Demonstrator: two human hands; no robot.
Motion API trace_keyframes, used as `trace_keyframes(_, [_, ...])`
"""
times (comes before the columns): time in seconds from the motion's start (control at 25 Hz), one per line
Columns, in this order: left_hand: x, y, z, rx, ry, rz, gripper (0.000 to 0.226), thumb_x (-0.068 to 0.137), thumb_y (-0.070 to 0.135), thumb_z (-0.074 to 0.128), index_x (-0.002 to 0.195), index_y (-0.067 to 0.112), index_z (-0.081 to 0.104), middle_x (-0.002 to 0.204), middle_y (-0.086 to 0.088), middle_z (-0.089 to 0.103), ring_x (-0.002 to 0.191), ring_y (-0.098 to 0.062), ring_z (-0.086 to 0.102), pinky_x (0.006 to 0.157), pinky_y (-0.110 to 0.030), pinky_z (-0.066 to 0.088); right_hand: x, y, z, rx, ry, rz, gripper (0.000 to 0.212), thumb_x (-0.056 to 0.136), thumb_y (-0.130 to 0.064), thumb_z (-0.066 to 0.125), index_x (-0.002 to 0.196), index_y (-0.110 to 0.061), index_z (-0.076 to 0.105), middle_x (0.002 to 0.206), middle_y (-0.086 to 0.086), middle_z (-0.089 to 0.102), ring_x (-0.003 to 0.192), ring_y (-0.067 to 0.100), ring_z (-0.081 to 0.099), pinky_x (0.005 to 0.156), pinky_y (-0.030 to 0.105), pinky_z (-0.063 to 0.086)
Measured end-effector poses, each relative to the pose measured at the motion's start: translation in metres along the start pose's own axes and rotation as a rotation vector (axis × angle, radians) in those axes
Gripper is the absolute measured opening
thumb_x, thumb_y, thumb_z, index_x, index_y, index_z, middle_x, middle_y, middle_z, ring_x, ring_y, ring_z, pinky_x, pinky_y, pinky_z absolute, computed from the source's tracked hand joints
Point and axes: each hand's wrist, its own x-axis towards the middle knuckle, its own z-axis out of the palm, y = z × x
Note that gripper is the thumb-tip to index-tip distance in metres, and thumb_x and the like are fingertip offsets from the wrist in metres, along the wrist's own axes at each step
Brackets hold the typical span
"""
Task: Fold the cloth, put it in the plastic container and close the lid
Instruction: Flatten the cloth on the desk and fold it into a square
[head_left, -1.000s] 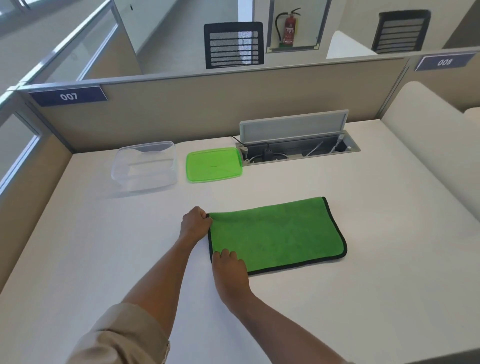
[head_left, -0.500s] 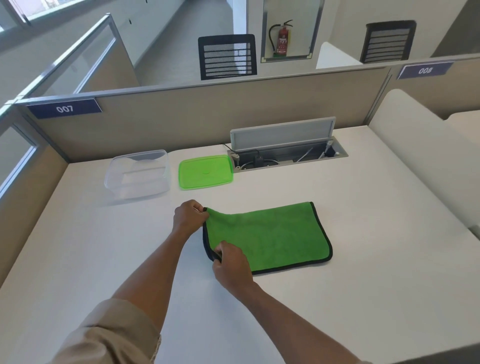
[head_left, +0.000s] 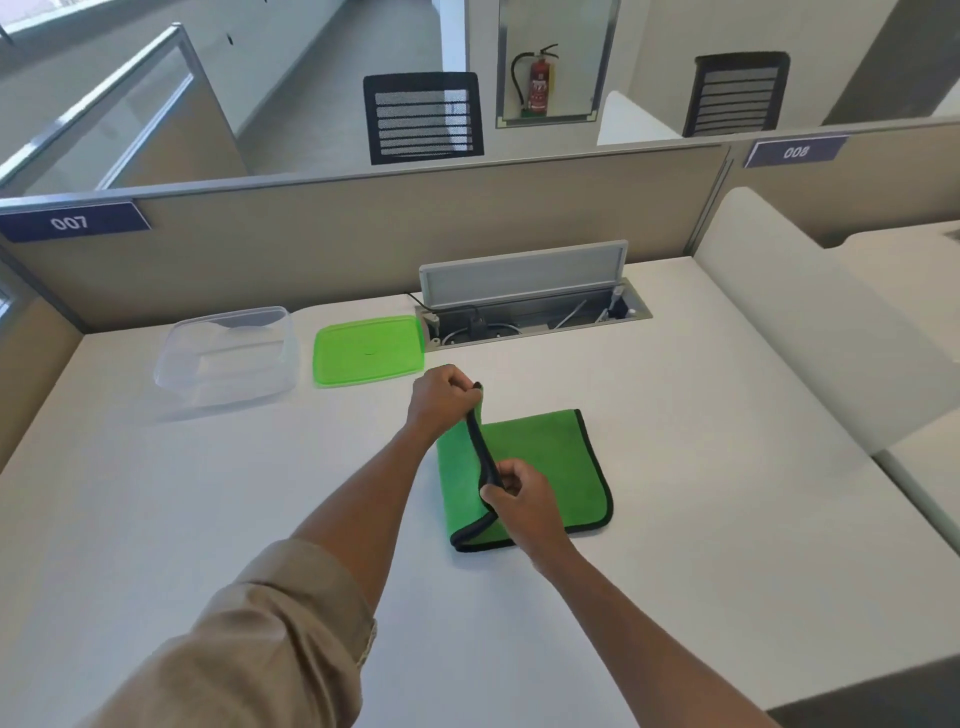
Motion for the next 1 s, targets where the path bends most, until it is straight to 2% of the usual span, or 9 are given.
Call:
trace_keyframes(0.16, [0.0, 0.029, 0.049, 0.001, -0.04, 0.022, 0.012, 0.075, 0.016, 0.074, 0.068, 0.019, 0.065, 0.061, 0.01, 0.063, 0.06, -0.01, 0.059, 0.06, -0.026, 0.052, 0.006, 0.022, -0.047, 0.059, 0.047, 0.077, 0.01, 0.08, -0.008, 0.068, 0.089, -0.011, 0.066, 0.072, 0.002, 0.061, 0.063, 0.012, 0.053, 0.059, 0.027, 0.045])
trace_keyframes(0.24, [-0.003, 0.04, 0.075, 0.014, -0.052, 0.021, 0.013, 0.076, 0.017, 0.073, 0.067, 0.021, 0.064, 0.062, 0.011, 0.063, 0.063, -0.01, 0.06, 0.057, -0.023, 0.048, 0.008, 0.033, -0.069, 0.075, 0.055, 0.112, 0.009, 0.08, -0.008, 0.067, 0.088, -0.01, 0.065, 0.072, 0.003, 0.059, 0.065, 0.015, 0.051, 0.06, 0.029, 0.044])
trace_keyframes(0.52, [0.0, 0.062, 0.145, 0.035, -0.061, -0.048, 0.007, 0.077, 0.019, 0.07, 0.073, 0.018, 0.064, 0.073, 0.003, 0.069, 0.069, -0.015, 0.065, 0.062, -0.03, 0.054, 0.029, 0.064, -0.126, 0.065, 0.059, 0.207, 0.012, 0.082, -0.009, 0.064, 0.093, -0.013, 0.063, 0.086, 0.014, 0.07, 0.079, 0.03, 0.068, 0.075, 0.049, 0.058])
trace_keyframes(0.68, [0.003, 0.057, 0.163, 0.031, -0.058, -0.102, 0.006, 0.079, 0.021, 0.069, 0.078, 0.017, 0.065, 0.074, 0.001, 0.069, 0.069, -0.015, 0.065, 0.061, -0.029, 0.054, 0.039, 0.075, -0.133, -0.005, 0.056, 0.233, 0.014, 0.08, -0.012, 0.063, 0.093, -0.017, 0.061, 0.086, 0.007, 0.072, 0.081, 0.027, 0.07, 0.074, 0.046, 0.06])
trace_keyframes(0.8, [0.002, 0.05, 0.173, 0.014, -0.07, -0.111, 0.005, 0.083, 0.021, 0.065, 0.079, 0.018, 0.067, 0.074, 0.003, 0.069, 0.07, -0.015, 0.065, 0.058, -0.026, 0.051, 0.04, 0.08, -0.134, -0.094, 0.123, 0.157, 0.019, 0.079, -0.021, 0.067, 0.095, -0.02, 0.057, 0.081, -0.002, 0.069, 0.077, 0.021, 0.067, 0.064, 0.029, 0.055])
trace_keyframes(0.84, [0.0, 0.046, 0.176, 0.012, -0.071, -0.102, 0.006, 0.085, 0.02, 0.064, 0.083, 0.018, 0.068, 0.076, 0.004, 0.069, 0.072, -0.014, 0.065, 0.059, -0.026, 0.051, 0.039, 0.082, -0.134, -0.129, 0.143, 0.118, 0.025, 0.079, -0.025, 0.068, 0.1, -0.021, 0.056, 0.085, -0.004, 0.068, 0.08, 0.018, 0.066, 0.065, 0.026, 0.053])
trace_keyframes(1.0, [-0.006, 0.036, 0.179, 0.083, -0.12, 0.023, 0.019, 0.09, 0.019, 0.063, 0.106, 0.015, 0.071, 0.092, 0.001, 0.07, 0.087, -0.016, 0.066, 0.071, -0.025, 0.05, 0.034, 0.084, -0.137, -0.473, 0.229, -0.098, 0.048, 0.08, -0.033, 0.068, 0.124, -0.022, 0.052, 0.114, -0.006, 0.057, 0.103, 0.017, 0.054, 0.087, 0.036, 0.048])
